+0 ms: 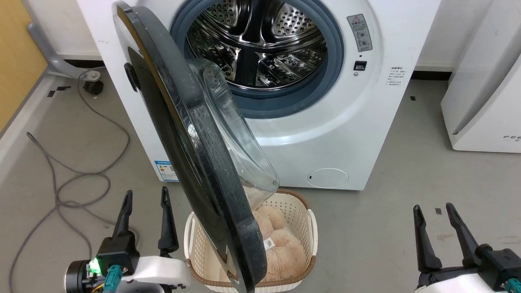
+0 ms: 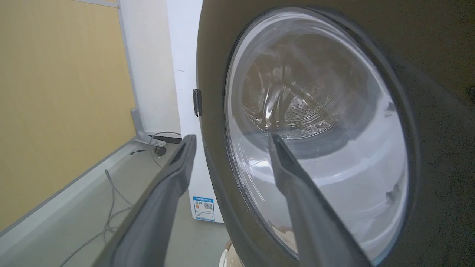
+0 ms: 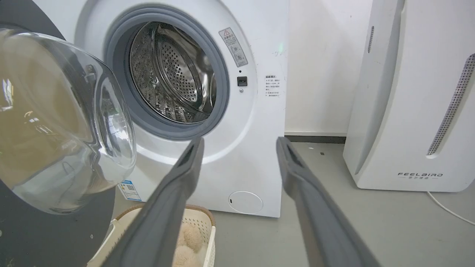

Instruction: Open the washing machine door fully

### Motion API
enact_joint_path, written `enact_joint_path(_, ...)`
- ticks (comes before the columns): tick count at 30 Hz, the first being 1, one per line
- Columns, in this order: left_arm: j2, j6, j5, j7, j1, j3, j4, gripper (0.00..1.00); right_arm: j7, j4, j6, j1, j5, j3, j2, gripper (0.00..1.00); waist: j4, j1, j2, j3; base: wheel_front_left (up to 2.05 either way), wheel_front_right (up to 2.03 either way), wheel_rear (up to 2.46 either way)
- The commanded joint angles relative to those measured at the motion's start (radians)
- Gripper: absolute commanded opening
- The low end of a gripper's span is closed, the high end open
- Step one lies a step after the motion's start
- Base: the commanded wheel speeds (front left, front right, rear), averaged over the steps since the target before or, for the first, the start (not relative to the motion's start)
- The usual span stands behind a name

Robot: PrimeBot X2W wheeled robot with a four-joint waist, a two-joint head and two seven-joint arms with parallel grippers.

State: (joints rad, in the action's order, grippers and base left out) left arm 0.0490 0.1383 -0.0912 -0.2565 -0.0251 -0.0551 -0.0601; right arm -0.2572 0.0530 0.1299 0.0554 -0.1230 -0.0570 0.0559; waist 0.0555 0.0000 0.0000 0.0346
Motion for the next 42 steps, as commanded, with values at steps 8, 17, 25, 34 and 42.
enact_joint_path(8, 0.001, 0.001, 0.015, -0.005, -0.012, 0.02, 0.037, 0.0, -0.004, -0.01, 0.001, 0.021, -0.006, -0.002, -0.006, 1.0, 0.006, 0.0, 0.0, -0.01, 0.0, 0.0, 0.0)
enact_joint_path(17, 0.001, -0.023, 0.036, -0.005, -0.061, 0.038, 0.202, 0.0, -0.005, -0.015, 0.001, 0.025, -0.006, -0.002, -0.006, 1.0, 0.006, 0.0, 0.0, -0.016, 0.0, 0.0, 0.0)
enact_joint_path(25, 0.001, -0.052, 0.046, -0.005, -0.095, -0.058, 0.406, 0.0, -0.005, -0.022, 0.001, 0.03, -0.009, 0.0, -0.006, 1.0, 0.002, 0.0, 0.0, -0.021, 0.0, 0.0, 0.0)
enact_joint_path(34, 0.001, -0.095, 0.057, -0.005, -0.122, -0.259, 0.522, 0.0, -0.005, -0.022, 0.001, 0.034, -0.012, -0.001, -0.006, 1.0, 0.003, 0.0, 0.0, -0.018, 0.0, 0.0, 0.0)
enact_joint_path(42, 0.001, -0.133, 0.067, -0.005, -0.124, -0.438, 0.515, 0.0, -0.005, -0.021, 0.001, 0.036, -0.014, 0.002, -0.006, 1.0, 0.007, 0.0, 0.0, -0.019, 0.0, 0.0, 0.0)
